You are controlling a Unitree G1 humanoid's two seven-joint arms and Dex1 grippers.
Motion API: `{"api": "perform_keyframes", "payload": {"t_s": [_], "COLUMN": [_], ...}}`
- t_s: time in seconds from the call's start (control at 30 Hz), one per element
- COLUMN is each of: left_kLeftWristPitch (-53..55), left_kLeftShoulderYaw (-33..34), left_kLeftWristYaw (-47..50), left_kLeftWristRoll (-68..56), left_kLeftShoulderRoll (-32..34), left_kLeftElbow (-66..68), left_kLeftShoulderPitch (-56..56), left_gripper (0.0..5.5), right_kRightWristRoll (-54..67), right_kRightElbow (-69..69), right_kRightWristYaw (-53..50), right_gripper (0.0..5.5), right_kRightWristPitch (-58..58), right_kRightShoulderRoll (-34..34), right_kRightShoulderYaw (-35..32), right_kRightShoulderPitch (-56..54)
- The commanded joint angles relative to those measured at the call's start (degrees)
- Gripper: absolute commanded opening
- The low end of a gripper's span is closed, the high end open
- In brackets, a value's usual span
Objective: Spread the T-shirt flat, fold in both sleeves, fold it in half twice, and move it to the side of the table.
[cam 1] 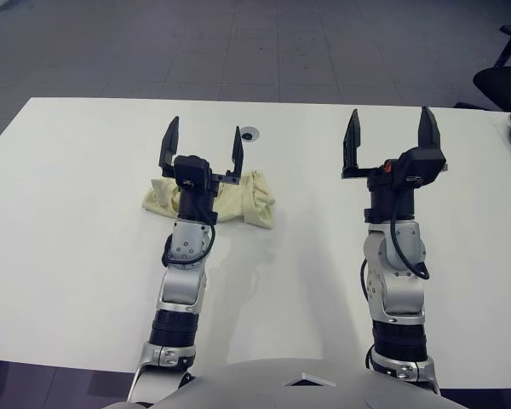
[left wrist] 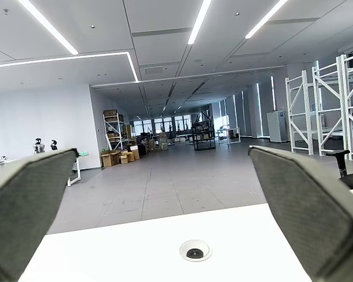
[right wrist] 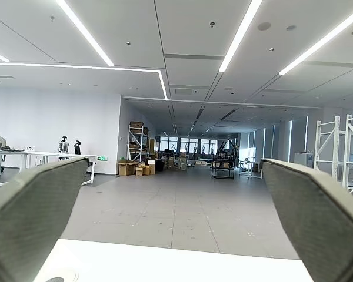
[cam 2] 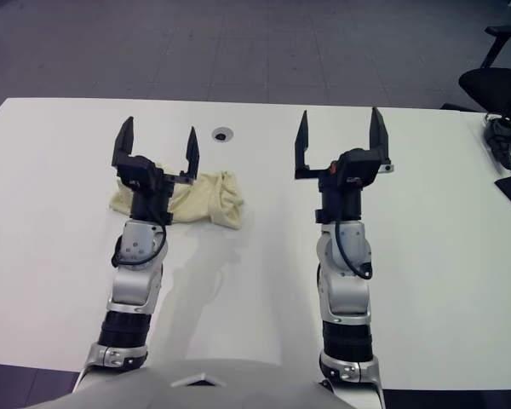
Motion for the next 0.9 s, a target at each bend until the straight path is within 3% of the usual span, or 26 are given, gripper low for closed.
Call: {"api": "perform_keyframes", "payload": {"t_s": [0.03,0.9], "left_kLeftWristPitch": [0.12,-0.47], "left_kLeftShoulderYaw": [-0.44,-0.33], "left_kLeftWristYaw": [-0.36,-0.70], "left_kLeftWristRoll": [0.31,0.68], "left_kLeftShoulderRoll": [0.24,0.89], "left_kLeftElbow": [-0.10,-0.07], "left_kLeftShoulderPitch": [-0.79,-1.03], "left_gripper": [5.39,5.39], "right_kRightWristRoll": [-0.27,-0.84], "right_kRightElbow": [-0.78,-1.57], "right_kRightWristYaw": [0.26,0.36], "right_gripper": [5.40,5.40], "right_kRightWristPitch": [0.23,0.32], "right_kRightShoulderRoll": [-0.34,-0.39], "right_kRightShoulderYaw": [0.26,1.57], "right_kRightShoulderPitch": [0.48,1.08]}}
